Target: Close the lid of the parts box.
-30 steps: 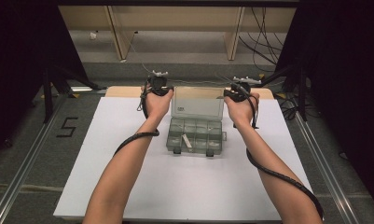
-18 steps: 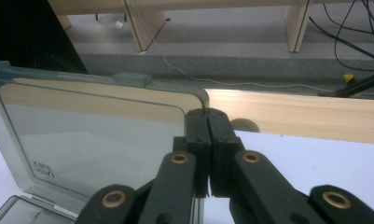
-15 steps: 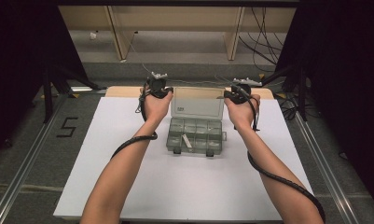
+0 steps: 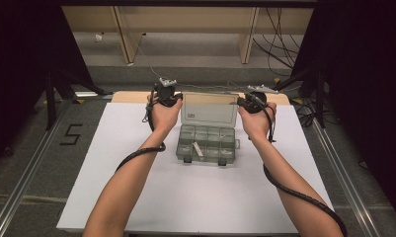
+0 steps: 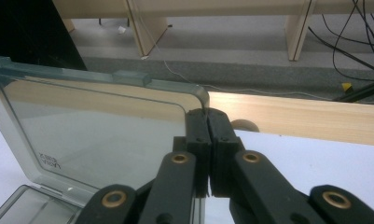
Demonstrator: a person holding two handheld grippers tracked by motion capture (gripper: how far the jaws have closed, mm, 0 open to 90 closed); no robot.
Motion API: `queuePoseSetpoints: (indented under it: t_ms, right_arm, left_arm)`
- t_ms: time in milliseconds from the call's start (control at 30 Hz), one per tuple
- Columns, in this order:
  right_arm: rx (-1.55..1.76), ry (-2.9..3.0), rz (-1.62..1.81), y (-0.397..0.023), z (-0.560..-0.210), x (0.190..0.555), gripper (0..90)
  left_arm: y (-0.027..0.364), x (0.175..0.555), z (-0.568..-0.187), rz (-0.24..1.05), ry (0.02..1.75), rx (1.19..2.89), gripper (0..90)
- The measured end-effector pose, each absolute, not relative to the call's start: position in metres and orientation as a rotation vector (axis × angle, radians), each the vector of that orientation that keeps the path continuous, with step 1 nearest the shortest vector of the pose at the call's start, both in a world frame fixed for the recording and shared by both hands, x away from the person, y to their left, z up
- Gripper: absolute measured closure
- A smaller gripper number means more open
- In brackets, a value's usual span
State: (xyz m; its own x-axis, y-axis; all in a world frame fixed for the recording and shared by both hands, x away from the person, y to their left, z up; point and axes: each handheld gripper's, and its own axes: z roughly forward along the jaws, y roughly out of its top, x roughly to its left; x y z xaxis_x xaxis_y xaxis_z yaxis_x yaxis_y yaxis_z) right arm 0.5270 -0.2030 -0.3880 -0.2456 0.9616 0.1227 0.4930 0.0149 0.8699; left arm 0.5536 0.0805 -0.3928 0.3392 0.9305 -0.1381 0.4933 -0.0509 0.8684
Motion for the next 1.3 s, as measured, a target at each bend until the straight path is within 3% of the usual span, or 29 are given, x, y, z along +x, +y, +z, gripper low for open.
queuePoseSetpoints:
  t_ms: [1300]
  right_arm:
    - [1.397, 1.763, 1.204, -0.204, -0.392, 0.494, 89.2]
  left_arm:
    - [0.085, 0.528, -0.397, 0.653, 1.212, 1.665, 88.9]
